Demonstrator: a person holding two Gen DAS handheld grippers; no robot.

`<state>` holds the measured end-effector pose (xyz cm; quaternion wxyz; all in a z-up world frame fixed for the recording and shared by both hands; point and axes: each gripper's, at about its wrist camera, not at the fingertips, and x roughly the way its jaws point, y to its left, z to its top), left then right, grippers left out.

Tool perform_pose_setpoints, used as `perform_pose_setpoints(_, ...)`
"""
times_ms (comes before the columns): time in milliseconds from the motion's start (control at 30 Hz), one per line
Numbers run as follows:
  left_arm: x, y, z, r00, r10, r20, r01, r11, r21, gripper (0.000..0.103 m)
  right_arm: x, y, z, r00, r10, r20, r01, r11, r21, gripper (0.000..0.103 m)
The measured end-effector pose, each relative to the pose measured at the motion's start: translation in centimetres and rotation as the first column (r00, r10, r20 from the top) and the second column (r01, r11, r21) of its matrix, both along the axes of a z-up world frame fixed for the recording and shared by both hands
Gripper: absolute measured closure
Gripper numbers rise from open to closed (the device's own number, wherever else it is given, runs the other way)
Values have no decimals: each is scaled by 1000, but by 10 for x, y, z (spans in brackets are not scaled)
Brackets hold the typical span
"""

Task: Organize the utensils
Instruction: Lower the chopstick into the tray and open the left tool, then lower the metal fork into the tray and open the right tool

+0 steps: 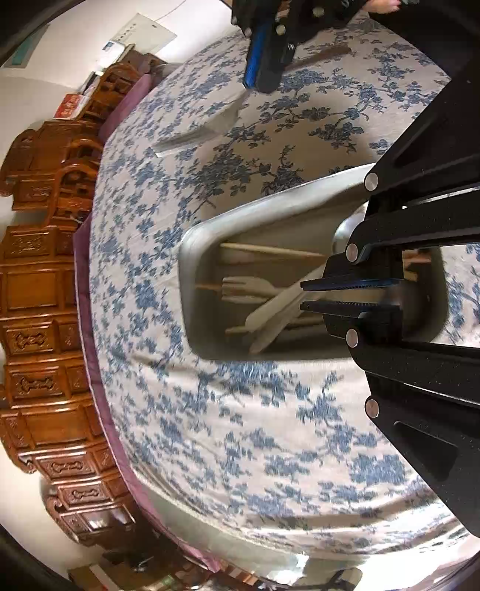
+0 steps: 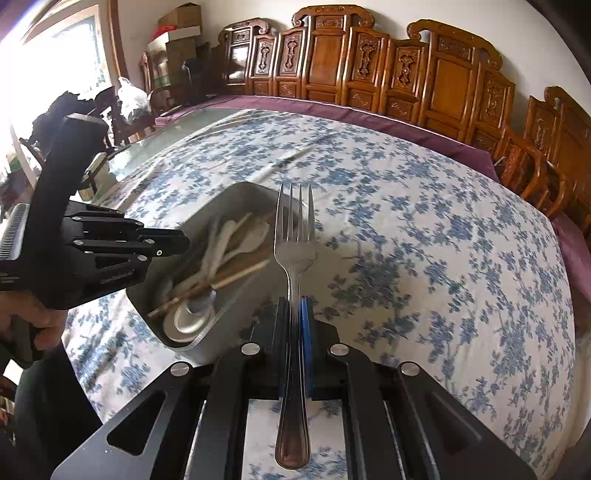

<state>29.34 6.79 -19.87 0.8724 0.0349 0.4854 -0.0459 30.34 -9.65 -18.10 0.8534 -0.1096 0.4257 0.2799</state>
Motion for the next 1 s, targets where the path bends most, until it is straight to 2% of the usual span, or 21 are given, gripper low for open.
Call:
perform_pose_setpoints(267, -13, 31, 17, 999, 38, 37, -38, 999, -18, 97, 3, 39, -2, 1000, 22, -14, -21, 1000, 18, 94)
perform_pose_setpoints(633, -20, 66, 23, 994, 90, 60, -88, 995, -37, 97, 13, 90, -19, 998, 33, -57, -31, 999, 35, 94)
perform_pose_setpoints(1000, -24, 83, 20, 992, 112, 58, -109, 993, -49, 97, 40, 110, -44, 991, -46, -129, 56, 996, 73, 94)
